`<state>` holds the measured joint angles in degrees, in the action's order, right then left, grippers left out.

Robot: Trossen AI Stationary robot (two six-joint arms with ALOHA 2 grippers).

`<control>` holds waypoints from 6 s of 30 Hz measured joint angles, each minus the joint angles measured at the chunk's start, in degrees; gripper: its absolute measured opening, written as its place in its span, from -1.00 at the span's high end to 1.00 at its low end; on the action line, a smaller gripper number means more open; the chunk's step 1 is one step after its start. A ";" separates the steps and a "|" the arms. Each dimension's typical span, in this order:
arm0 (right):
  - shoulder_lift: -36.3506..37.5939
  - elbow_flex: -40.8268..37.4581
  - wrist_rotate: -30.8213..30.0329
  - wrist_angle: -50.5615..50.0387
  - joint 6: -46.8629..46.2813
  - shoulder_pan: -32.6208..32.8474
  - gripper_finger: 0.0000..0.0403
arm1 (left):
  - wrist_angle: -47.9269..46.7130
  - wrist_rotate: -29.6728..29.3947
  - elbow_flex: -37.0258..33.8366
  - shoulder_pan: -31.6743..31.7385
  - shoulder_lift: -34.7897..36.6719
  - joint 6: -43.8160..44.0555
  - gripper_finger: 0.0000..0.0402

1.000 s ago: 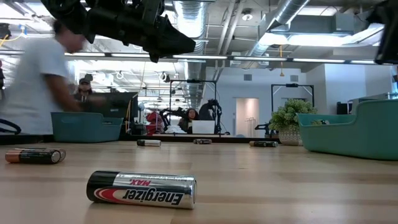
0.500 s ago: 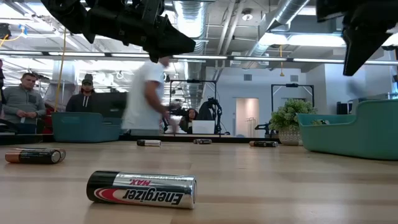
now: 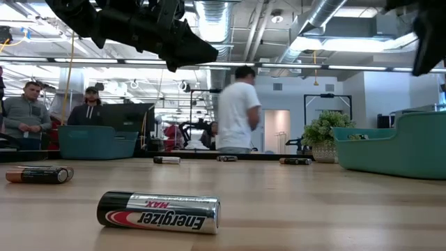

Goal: Sort batteries
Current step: Put the black-silver battery into the blue bin

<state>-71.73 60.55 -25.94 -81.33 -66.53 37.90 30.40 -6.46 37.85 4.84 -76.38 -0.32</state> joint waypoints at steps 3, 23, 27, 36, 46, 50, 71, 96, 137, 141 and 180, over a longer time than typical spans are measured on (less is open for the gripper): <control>-0.36 0.00 3.03 -1.17 -5.76 6.24 -0.15 | -0.06 0.00 0.00 0.00 0.00 0.03 0.47; -13.24 -0.02 20.21 6.97 -38.04 29.96 -0.14 | -0.37 0.18 0.00 -0.06 0.00 0.54 0.47; -16.95 -0.02 18.50 12.64 -31.37 26.10 -0.14 | -0.34 0.37 -0.02 -0.78 0.07 0.67 0.47; -20.73 2.17 7.92 26.07 -4.19 14.78 -0.14 | -4.63 1.29 -0.04 -3.28 3.92 -1.46 0.47; -31.13 8.37 4.69 45.89 27.19 2.16 -0.14 | -9.85 -0.37 -0.02 -6.11 11.68 0.06 0.47; -36.03 13.61 4.71 51.47 36.02 -0.23 -0.14 | -13.92 -0.58 -0.02 -8.39 15.59 -0.57 0.47; -59.75 38.50 7.74 55.07 48.07 -1.53 -0.14 | -25.57 -13.67 -0.02 -16.57 21.07 1.89 0.47; -60.69 38.60 7.88 55.06 46.81 -5.79 0.67 | -30.47 -15.50 -0.02 -19.45 21.00 8.21 0.47; -57.52 38.56 2.70 55.48 62.74 -18.71 0.14 | -54.32 -25.21 -4.37 -17.89 12.83 33.76 0.44; -54.63 38.56 -2.14 53.90 64.77 -19.03 0.02 | -54.02 -21.28 -4.37 -15.68 7.58 39.42 0.35; -44.67 38.56 -7.38 45.72 69.91 -18.77 0.03 | -50.06 -11.15 -0.98 -17.95 -3.02 36.58 0.13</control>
<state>-116.40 99.11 -33.32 -35.62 3.38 19.14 -19.65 -17.61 36.86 -13.11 -79.40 36.26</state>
